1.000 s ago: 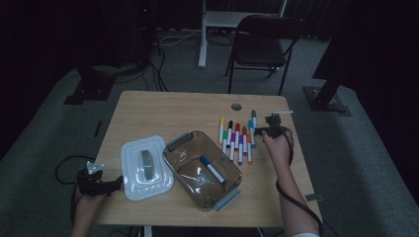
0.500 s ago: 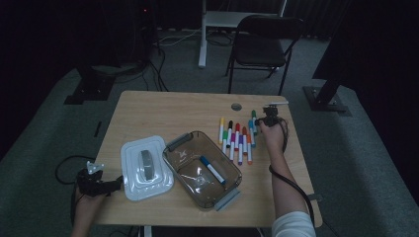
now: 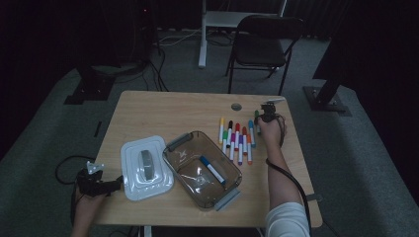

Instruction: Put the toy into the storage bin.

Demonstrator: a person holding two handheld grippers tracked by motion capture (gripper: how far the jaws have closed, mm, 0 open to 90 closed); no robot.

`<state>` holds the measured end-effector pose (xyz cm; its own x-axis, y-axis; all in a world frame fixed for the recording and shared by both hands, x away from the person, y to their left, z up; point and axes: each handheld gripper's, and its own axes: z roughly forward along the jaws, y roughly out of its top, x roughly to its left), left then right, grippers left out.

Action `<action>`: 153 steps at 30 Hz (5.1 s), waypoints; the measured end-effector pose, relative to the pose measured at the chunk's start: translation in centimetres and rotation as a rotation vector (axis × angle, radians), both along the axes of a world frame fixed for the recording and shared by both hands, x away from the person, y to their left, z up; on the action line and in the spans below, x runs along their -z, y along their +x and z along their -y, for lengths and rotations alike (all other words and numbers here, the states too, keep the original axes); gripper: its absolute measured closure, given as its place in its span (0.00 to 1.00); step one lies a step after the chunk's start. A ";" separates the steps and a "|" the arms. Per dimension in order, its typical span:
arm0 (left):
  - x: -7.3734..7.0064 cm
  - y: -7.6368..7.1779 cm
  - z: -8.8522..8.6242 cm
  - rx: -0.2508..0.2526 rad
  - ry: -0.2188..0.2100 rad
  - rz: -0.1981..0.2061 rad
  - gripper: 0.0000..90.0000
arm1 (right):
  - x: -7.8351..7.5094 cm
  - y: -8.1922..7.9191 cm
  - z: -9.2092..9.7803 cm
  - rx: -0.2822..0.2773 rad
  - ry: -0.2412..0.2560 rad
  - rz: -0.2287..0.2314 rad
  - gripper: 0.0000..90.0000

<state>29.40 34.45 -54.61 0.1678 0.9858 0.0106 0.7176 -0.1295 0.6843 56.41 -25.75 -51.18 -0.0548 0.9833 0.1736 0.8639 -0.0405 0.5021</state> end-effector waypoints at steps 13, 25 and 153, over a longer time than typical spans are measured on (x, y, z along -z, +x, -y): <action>0.0 0.0 0.0 0.000 0.000 0.000 0.01 | 0.5 0.3 0.8 0.018 -0.041 -0.025 0.83; 0.0 0.0 0.0 0.000 0.000 0.000 0.01 | -0.5 -1.3 1.8 0.035 0.018 -0.034 0.85; 0.0 0.0 0.0 0.000 0.000 0.000 0.01 | -2.9 -21.0 -26.3 -0.965 -0.086 -0.353 0.84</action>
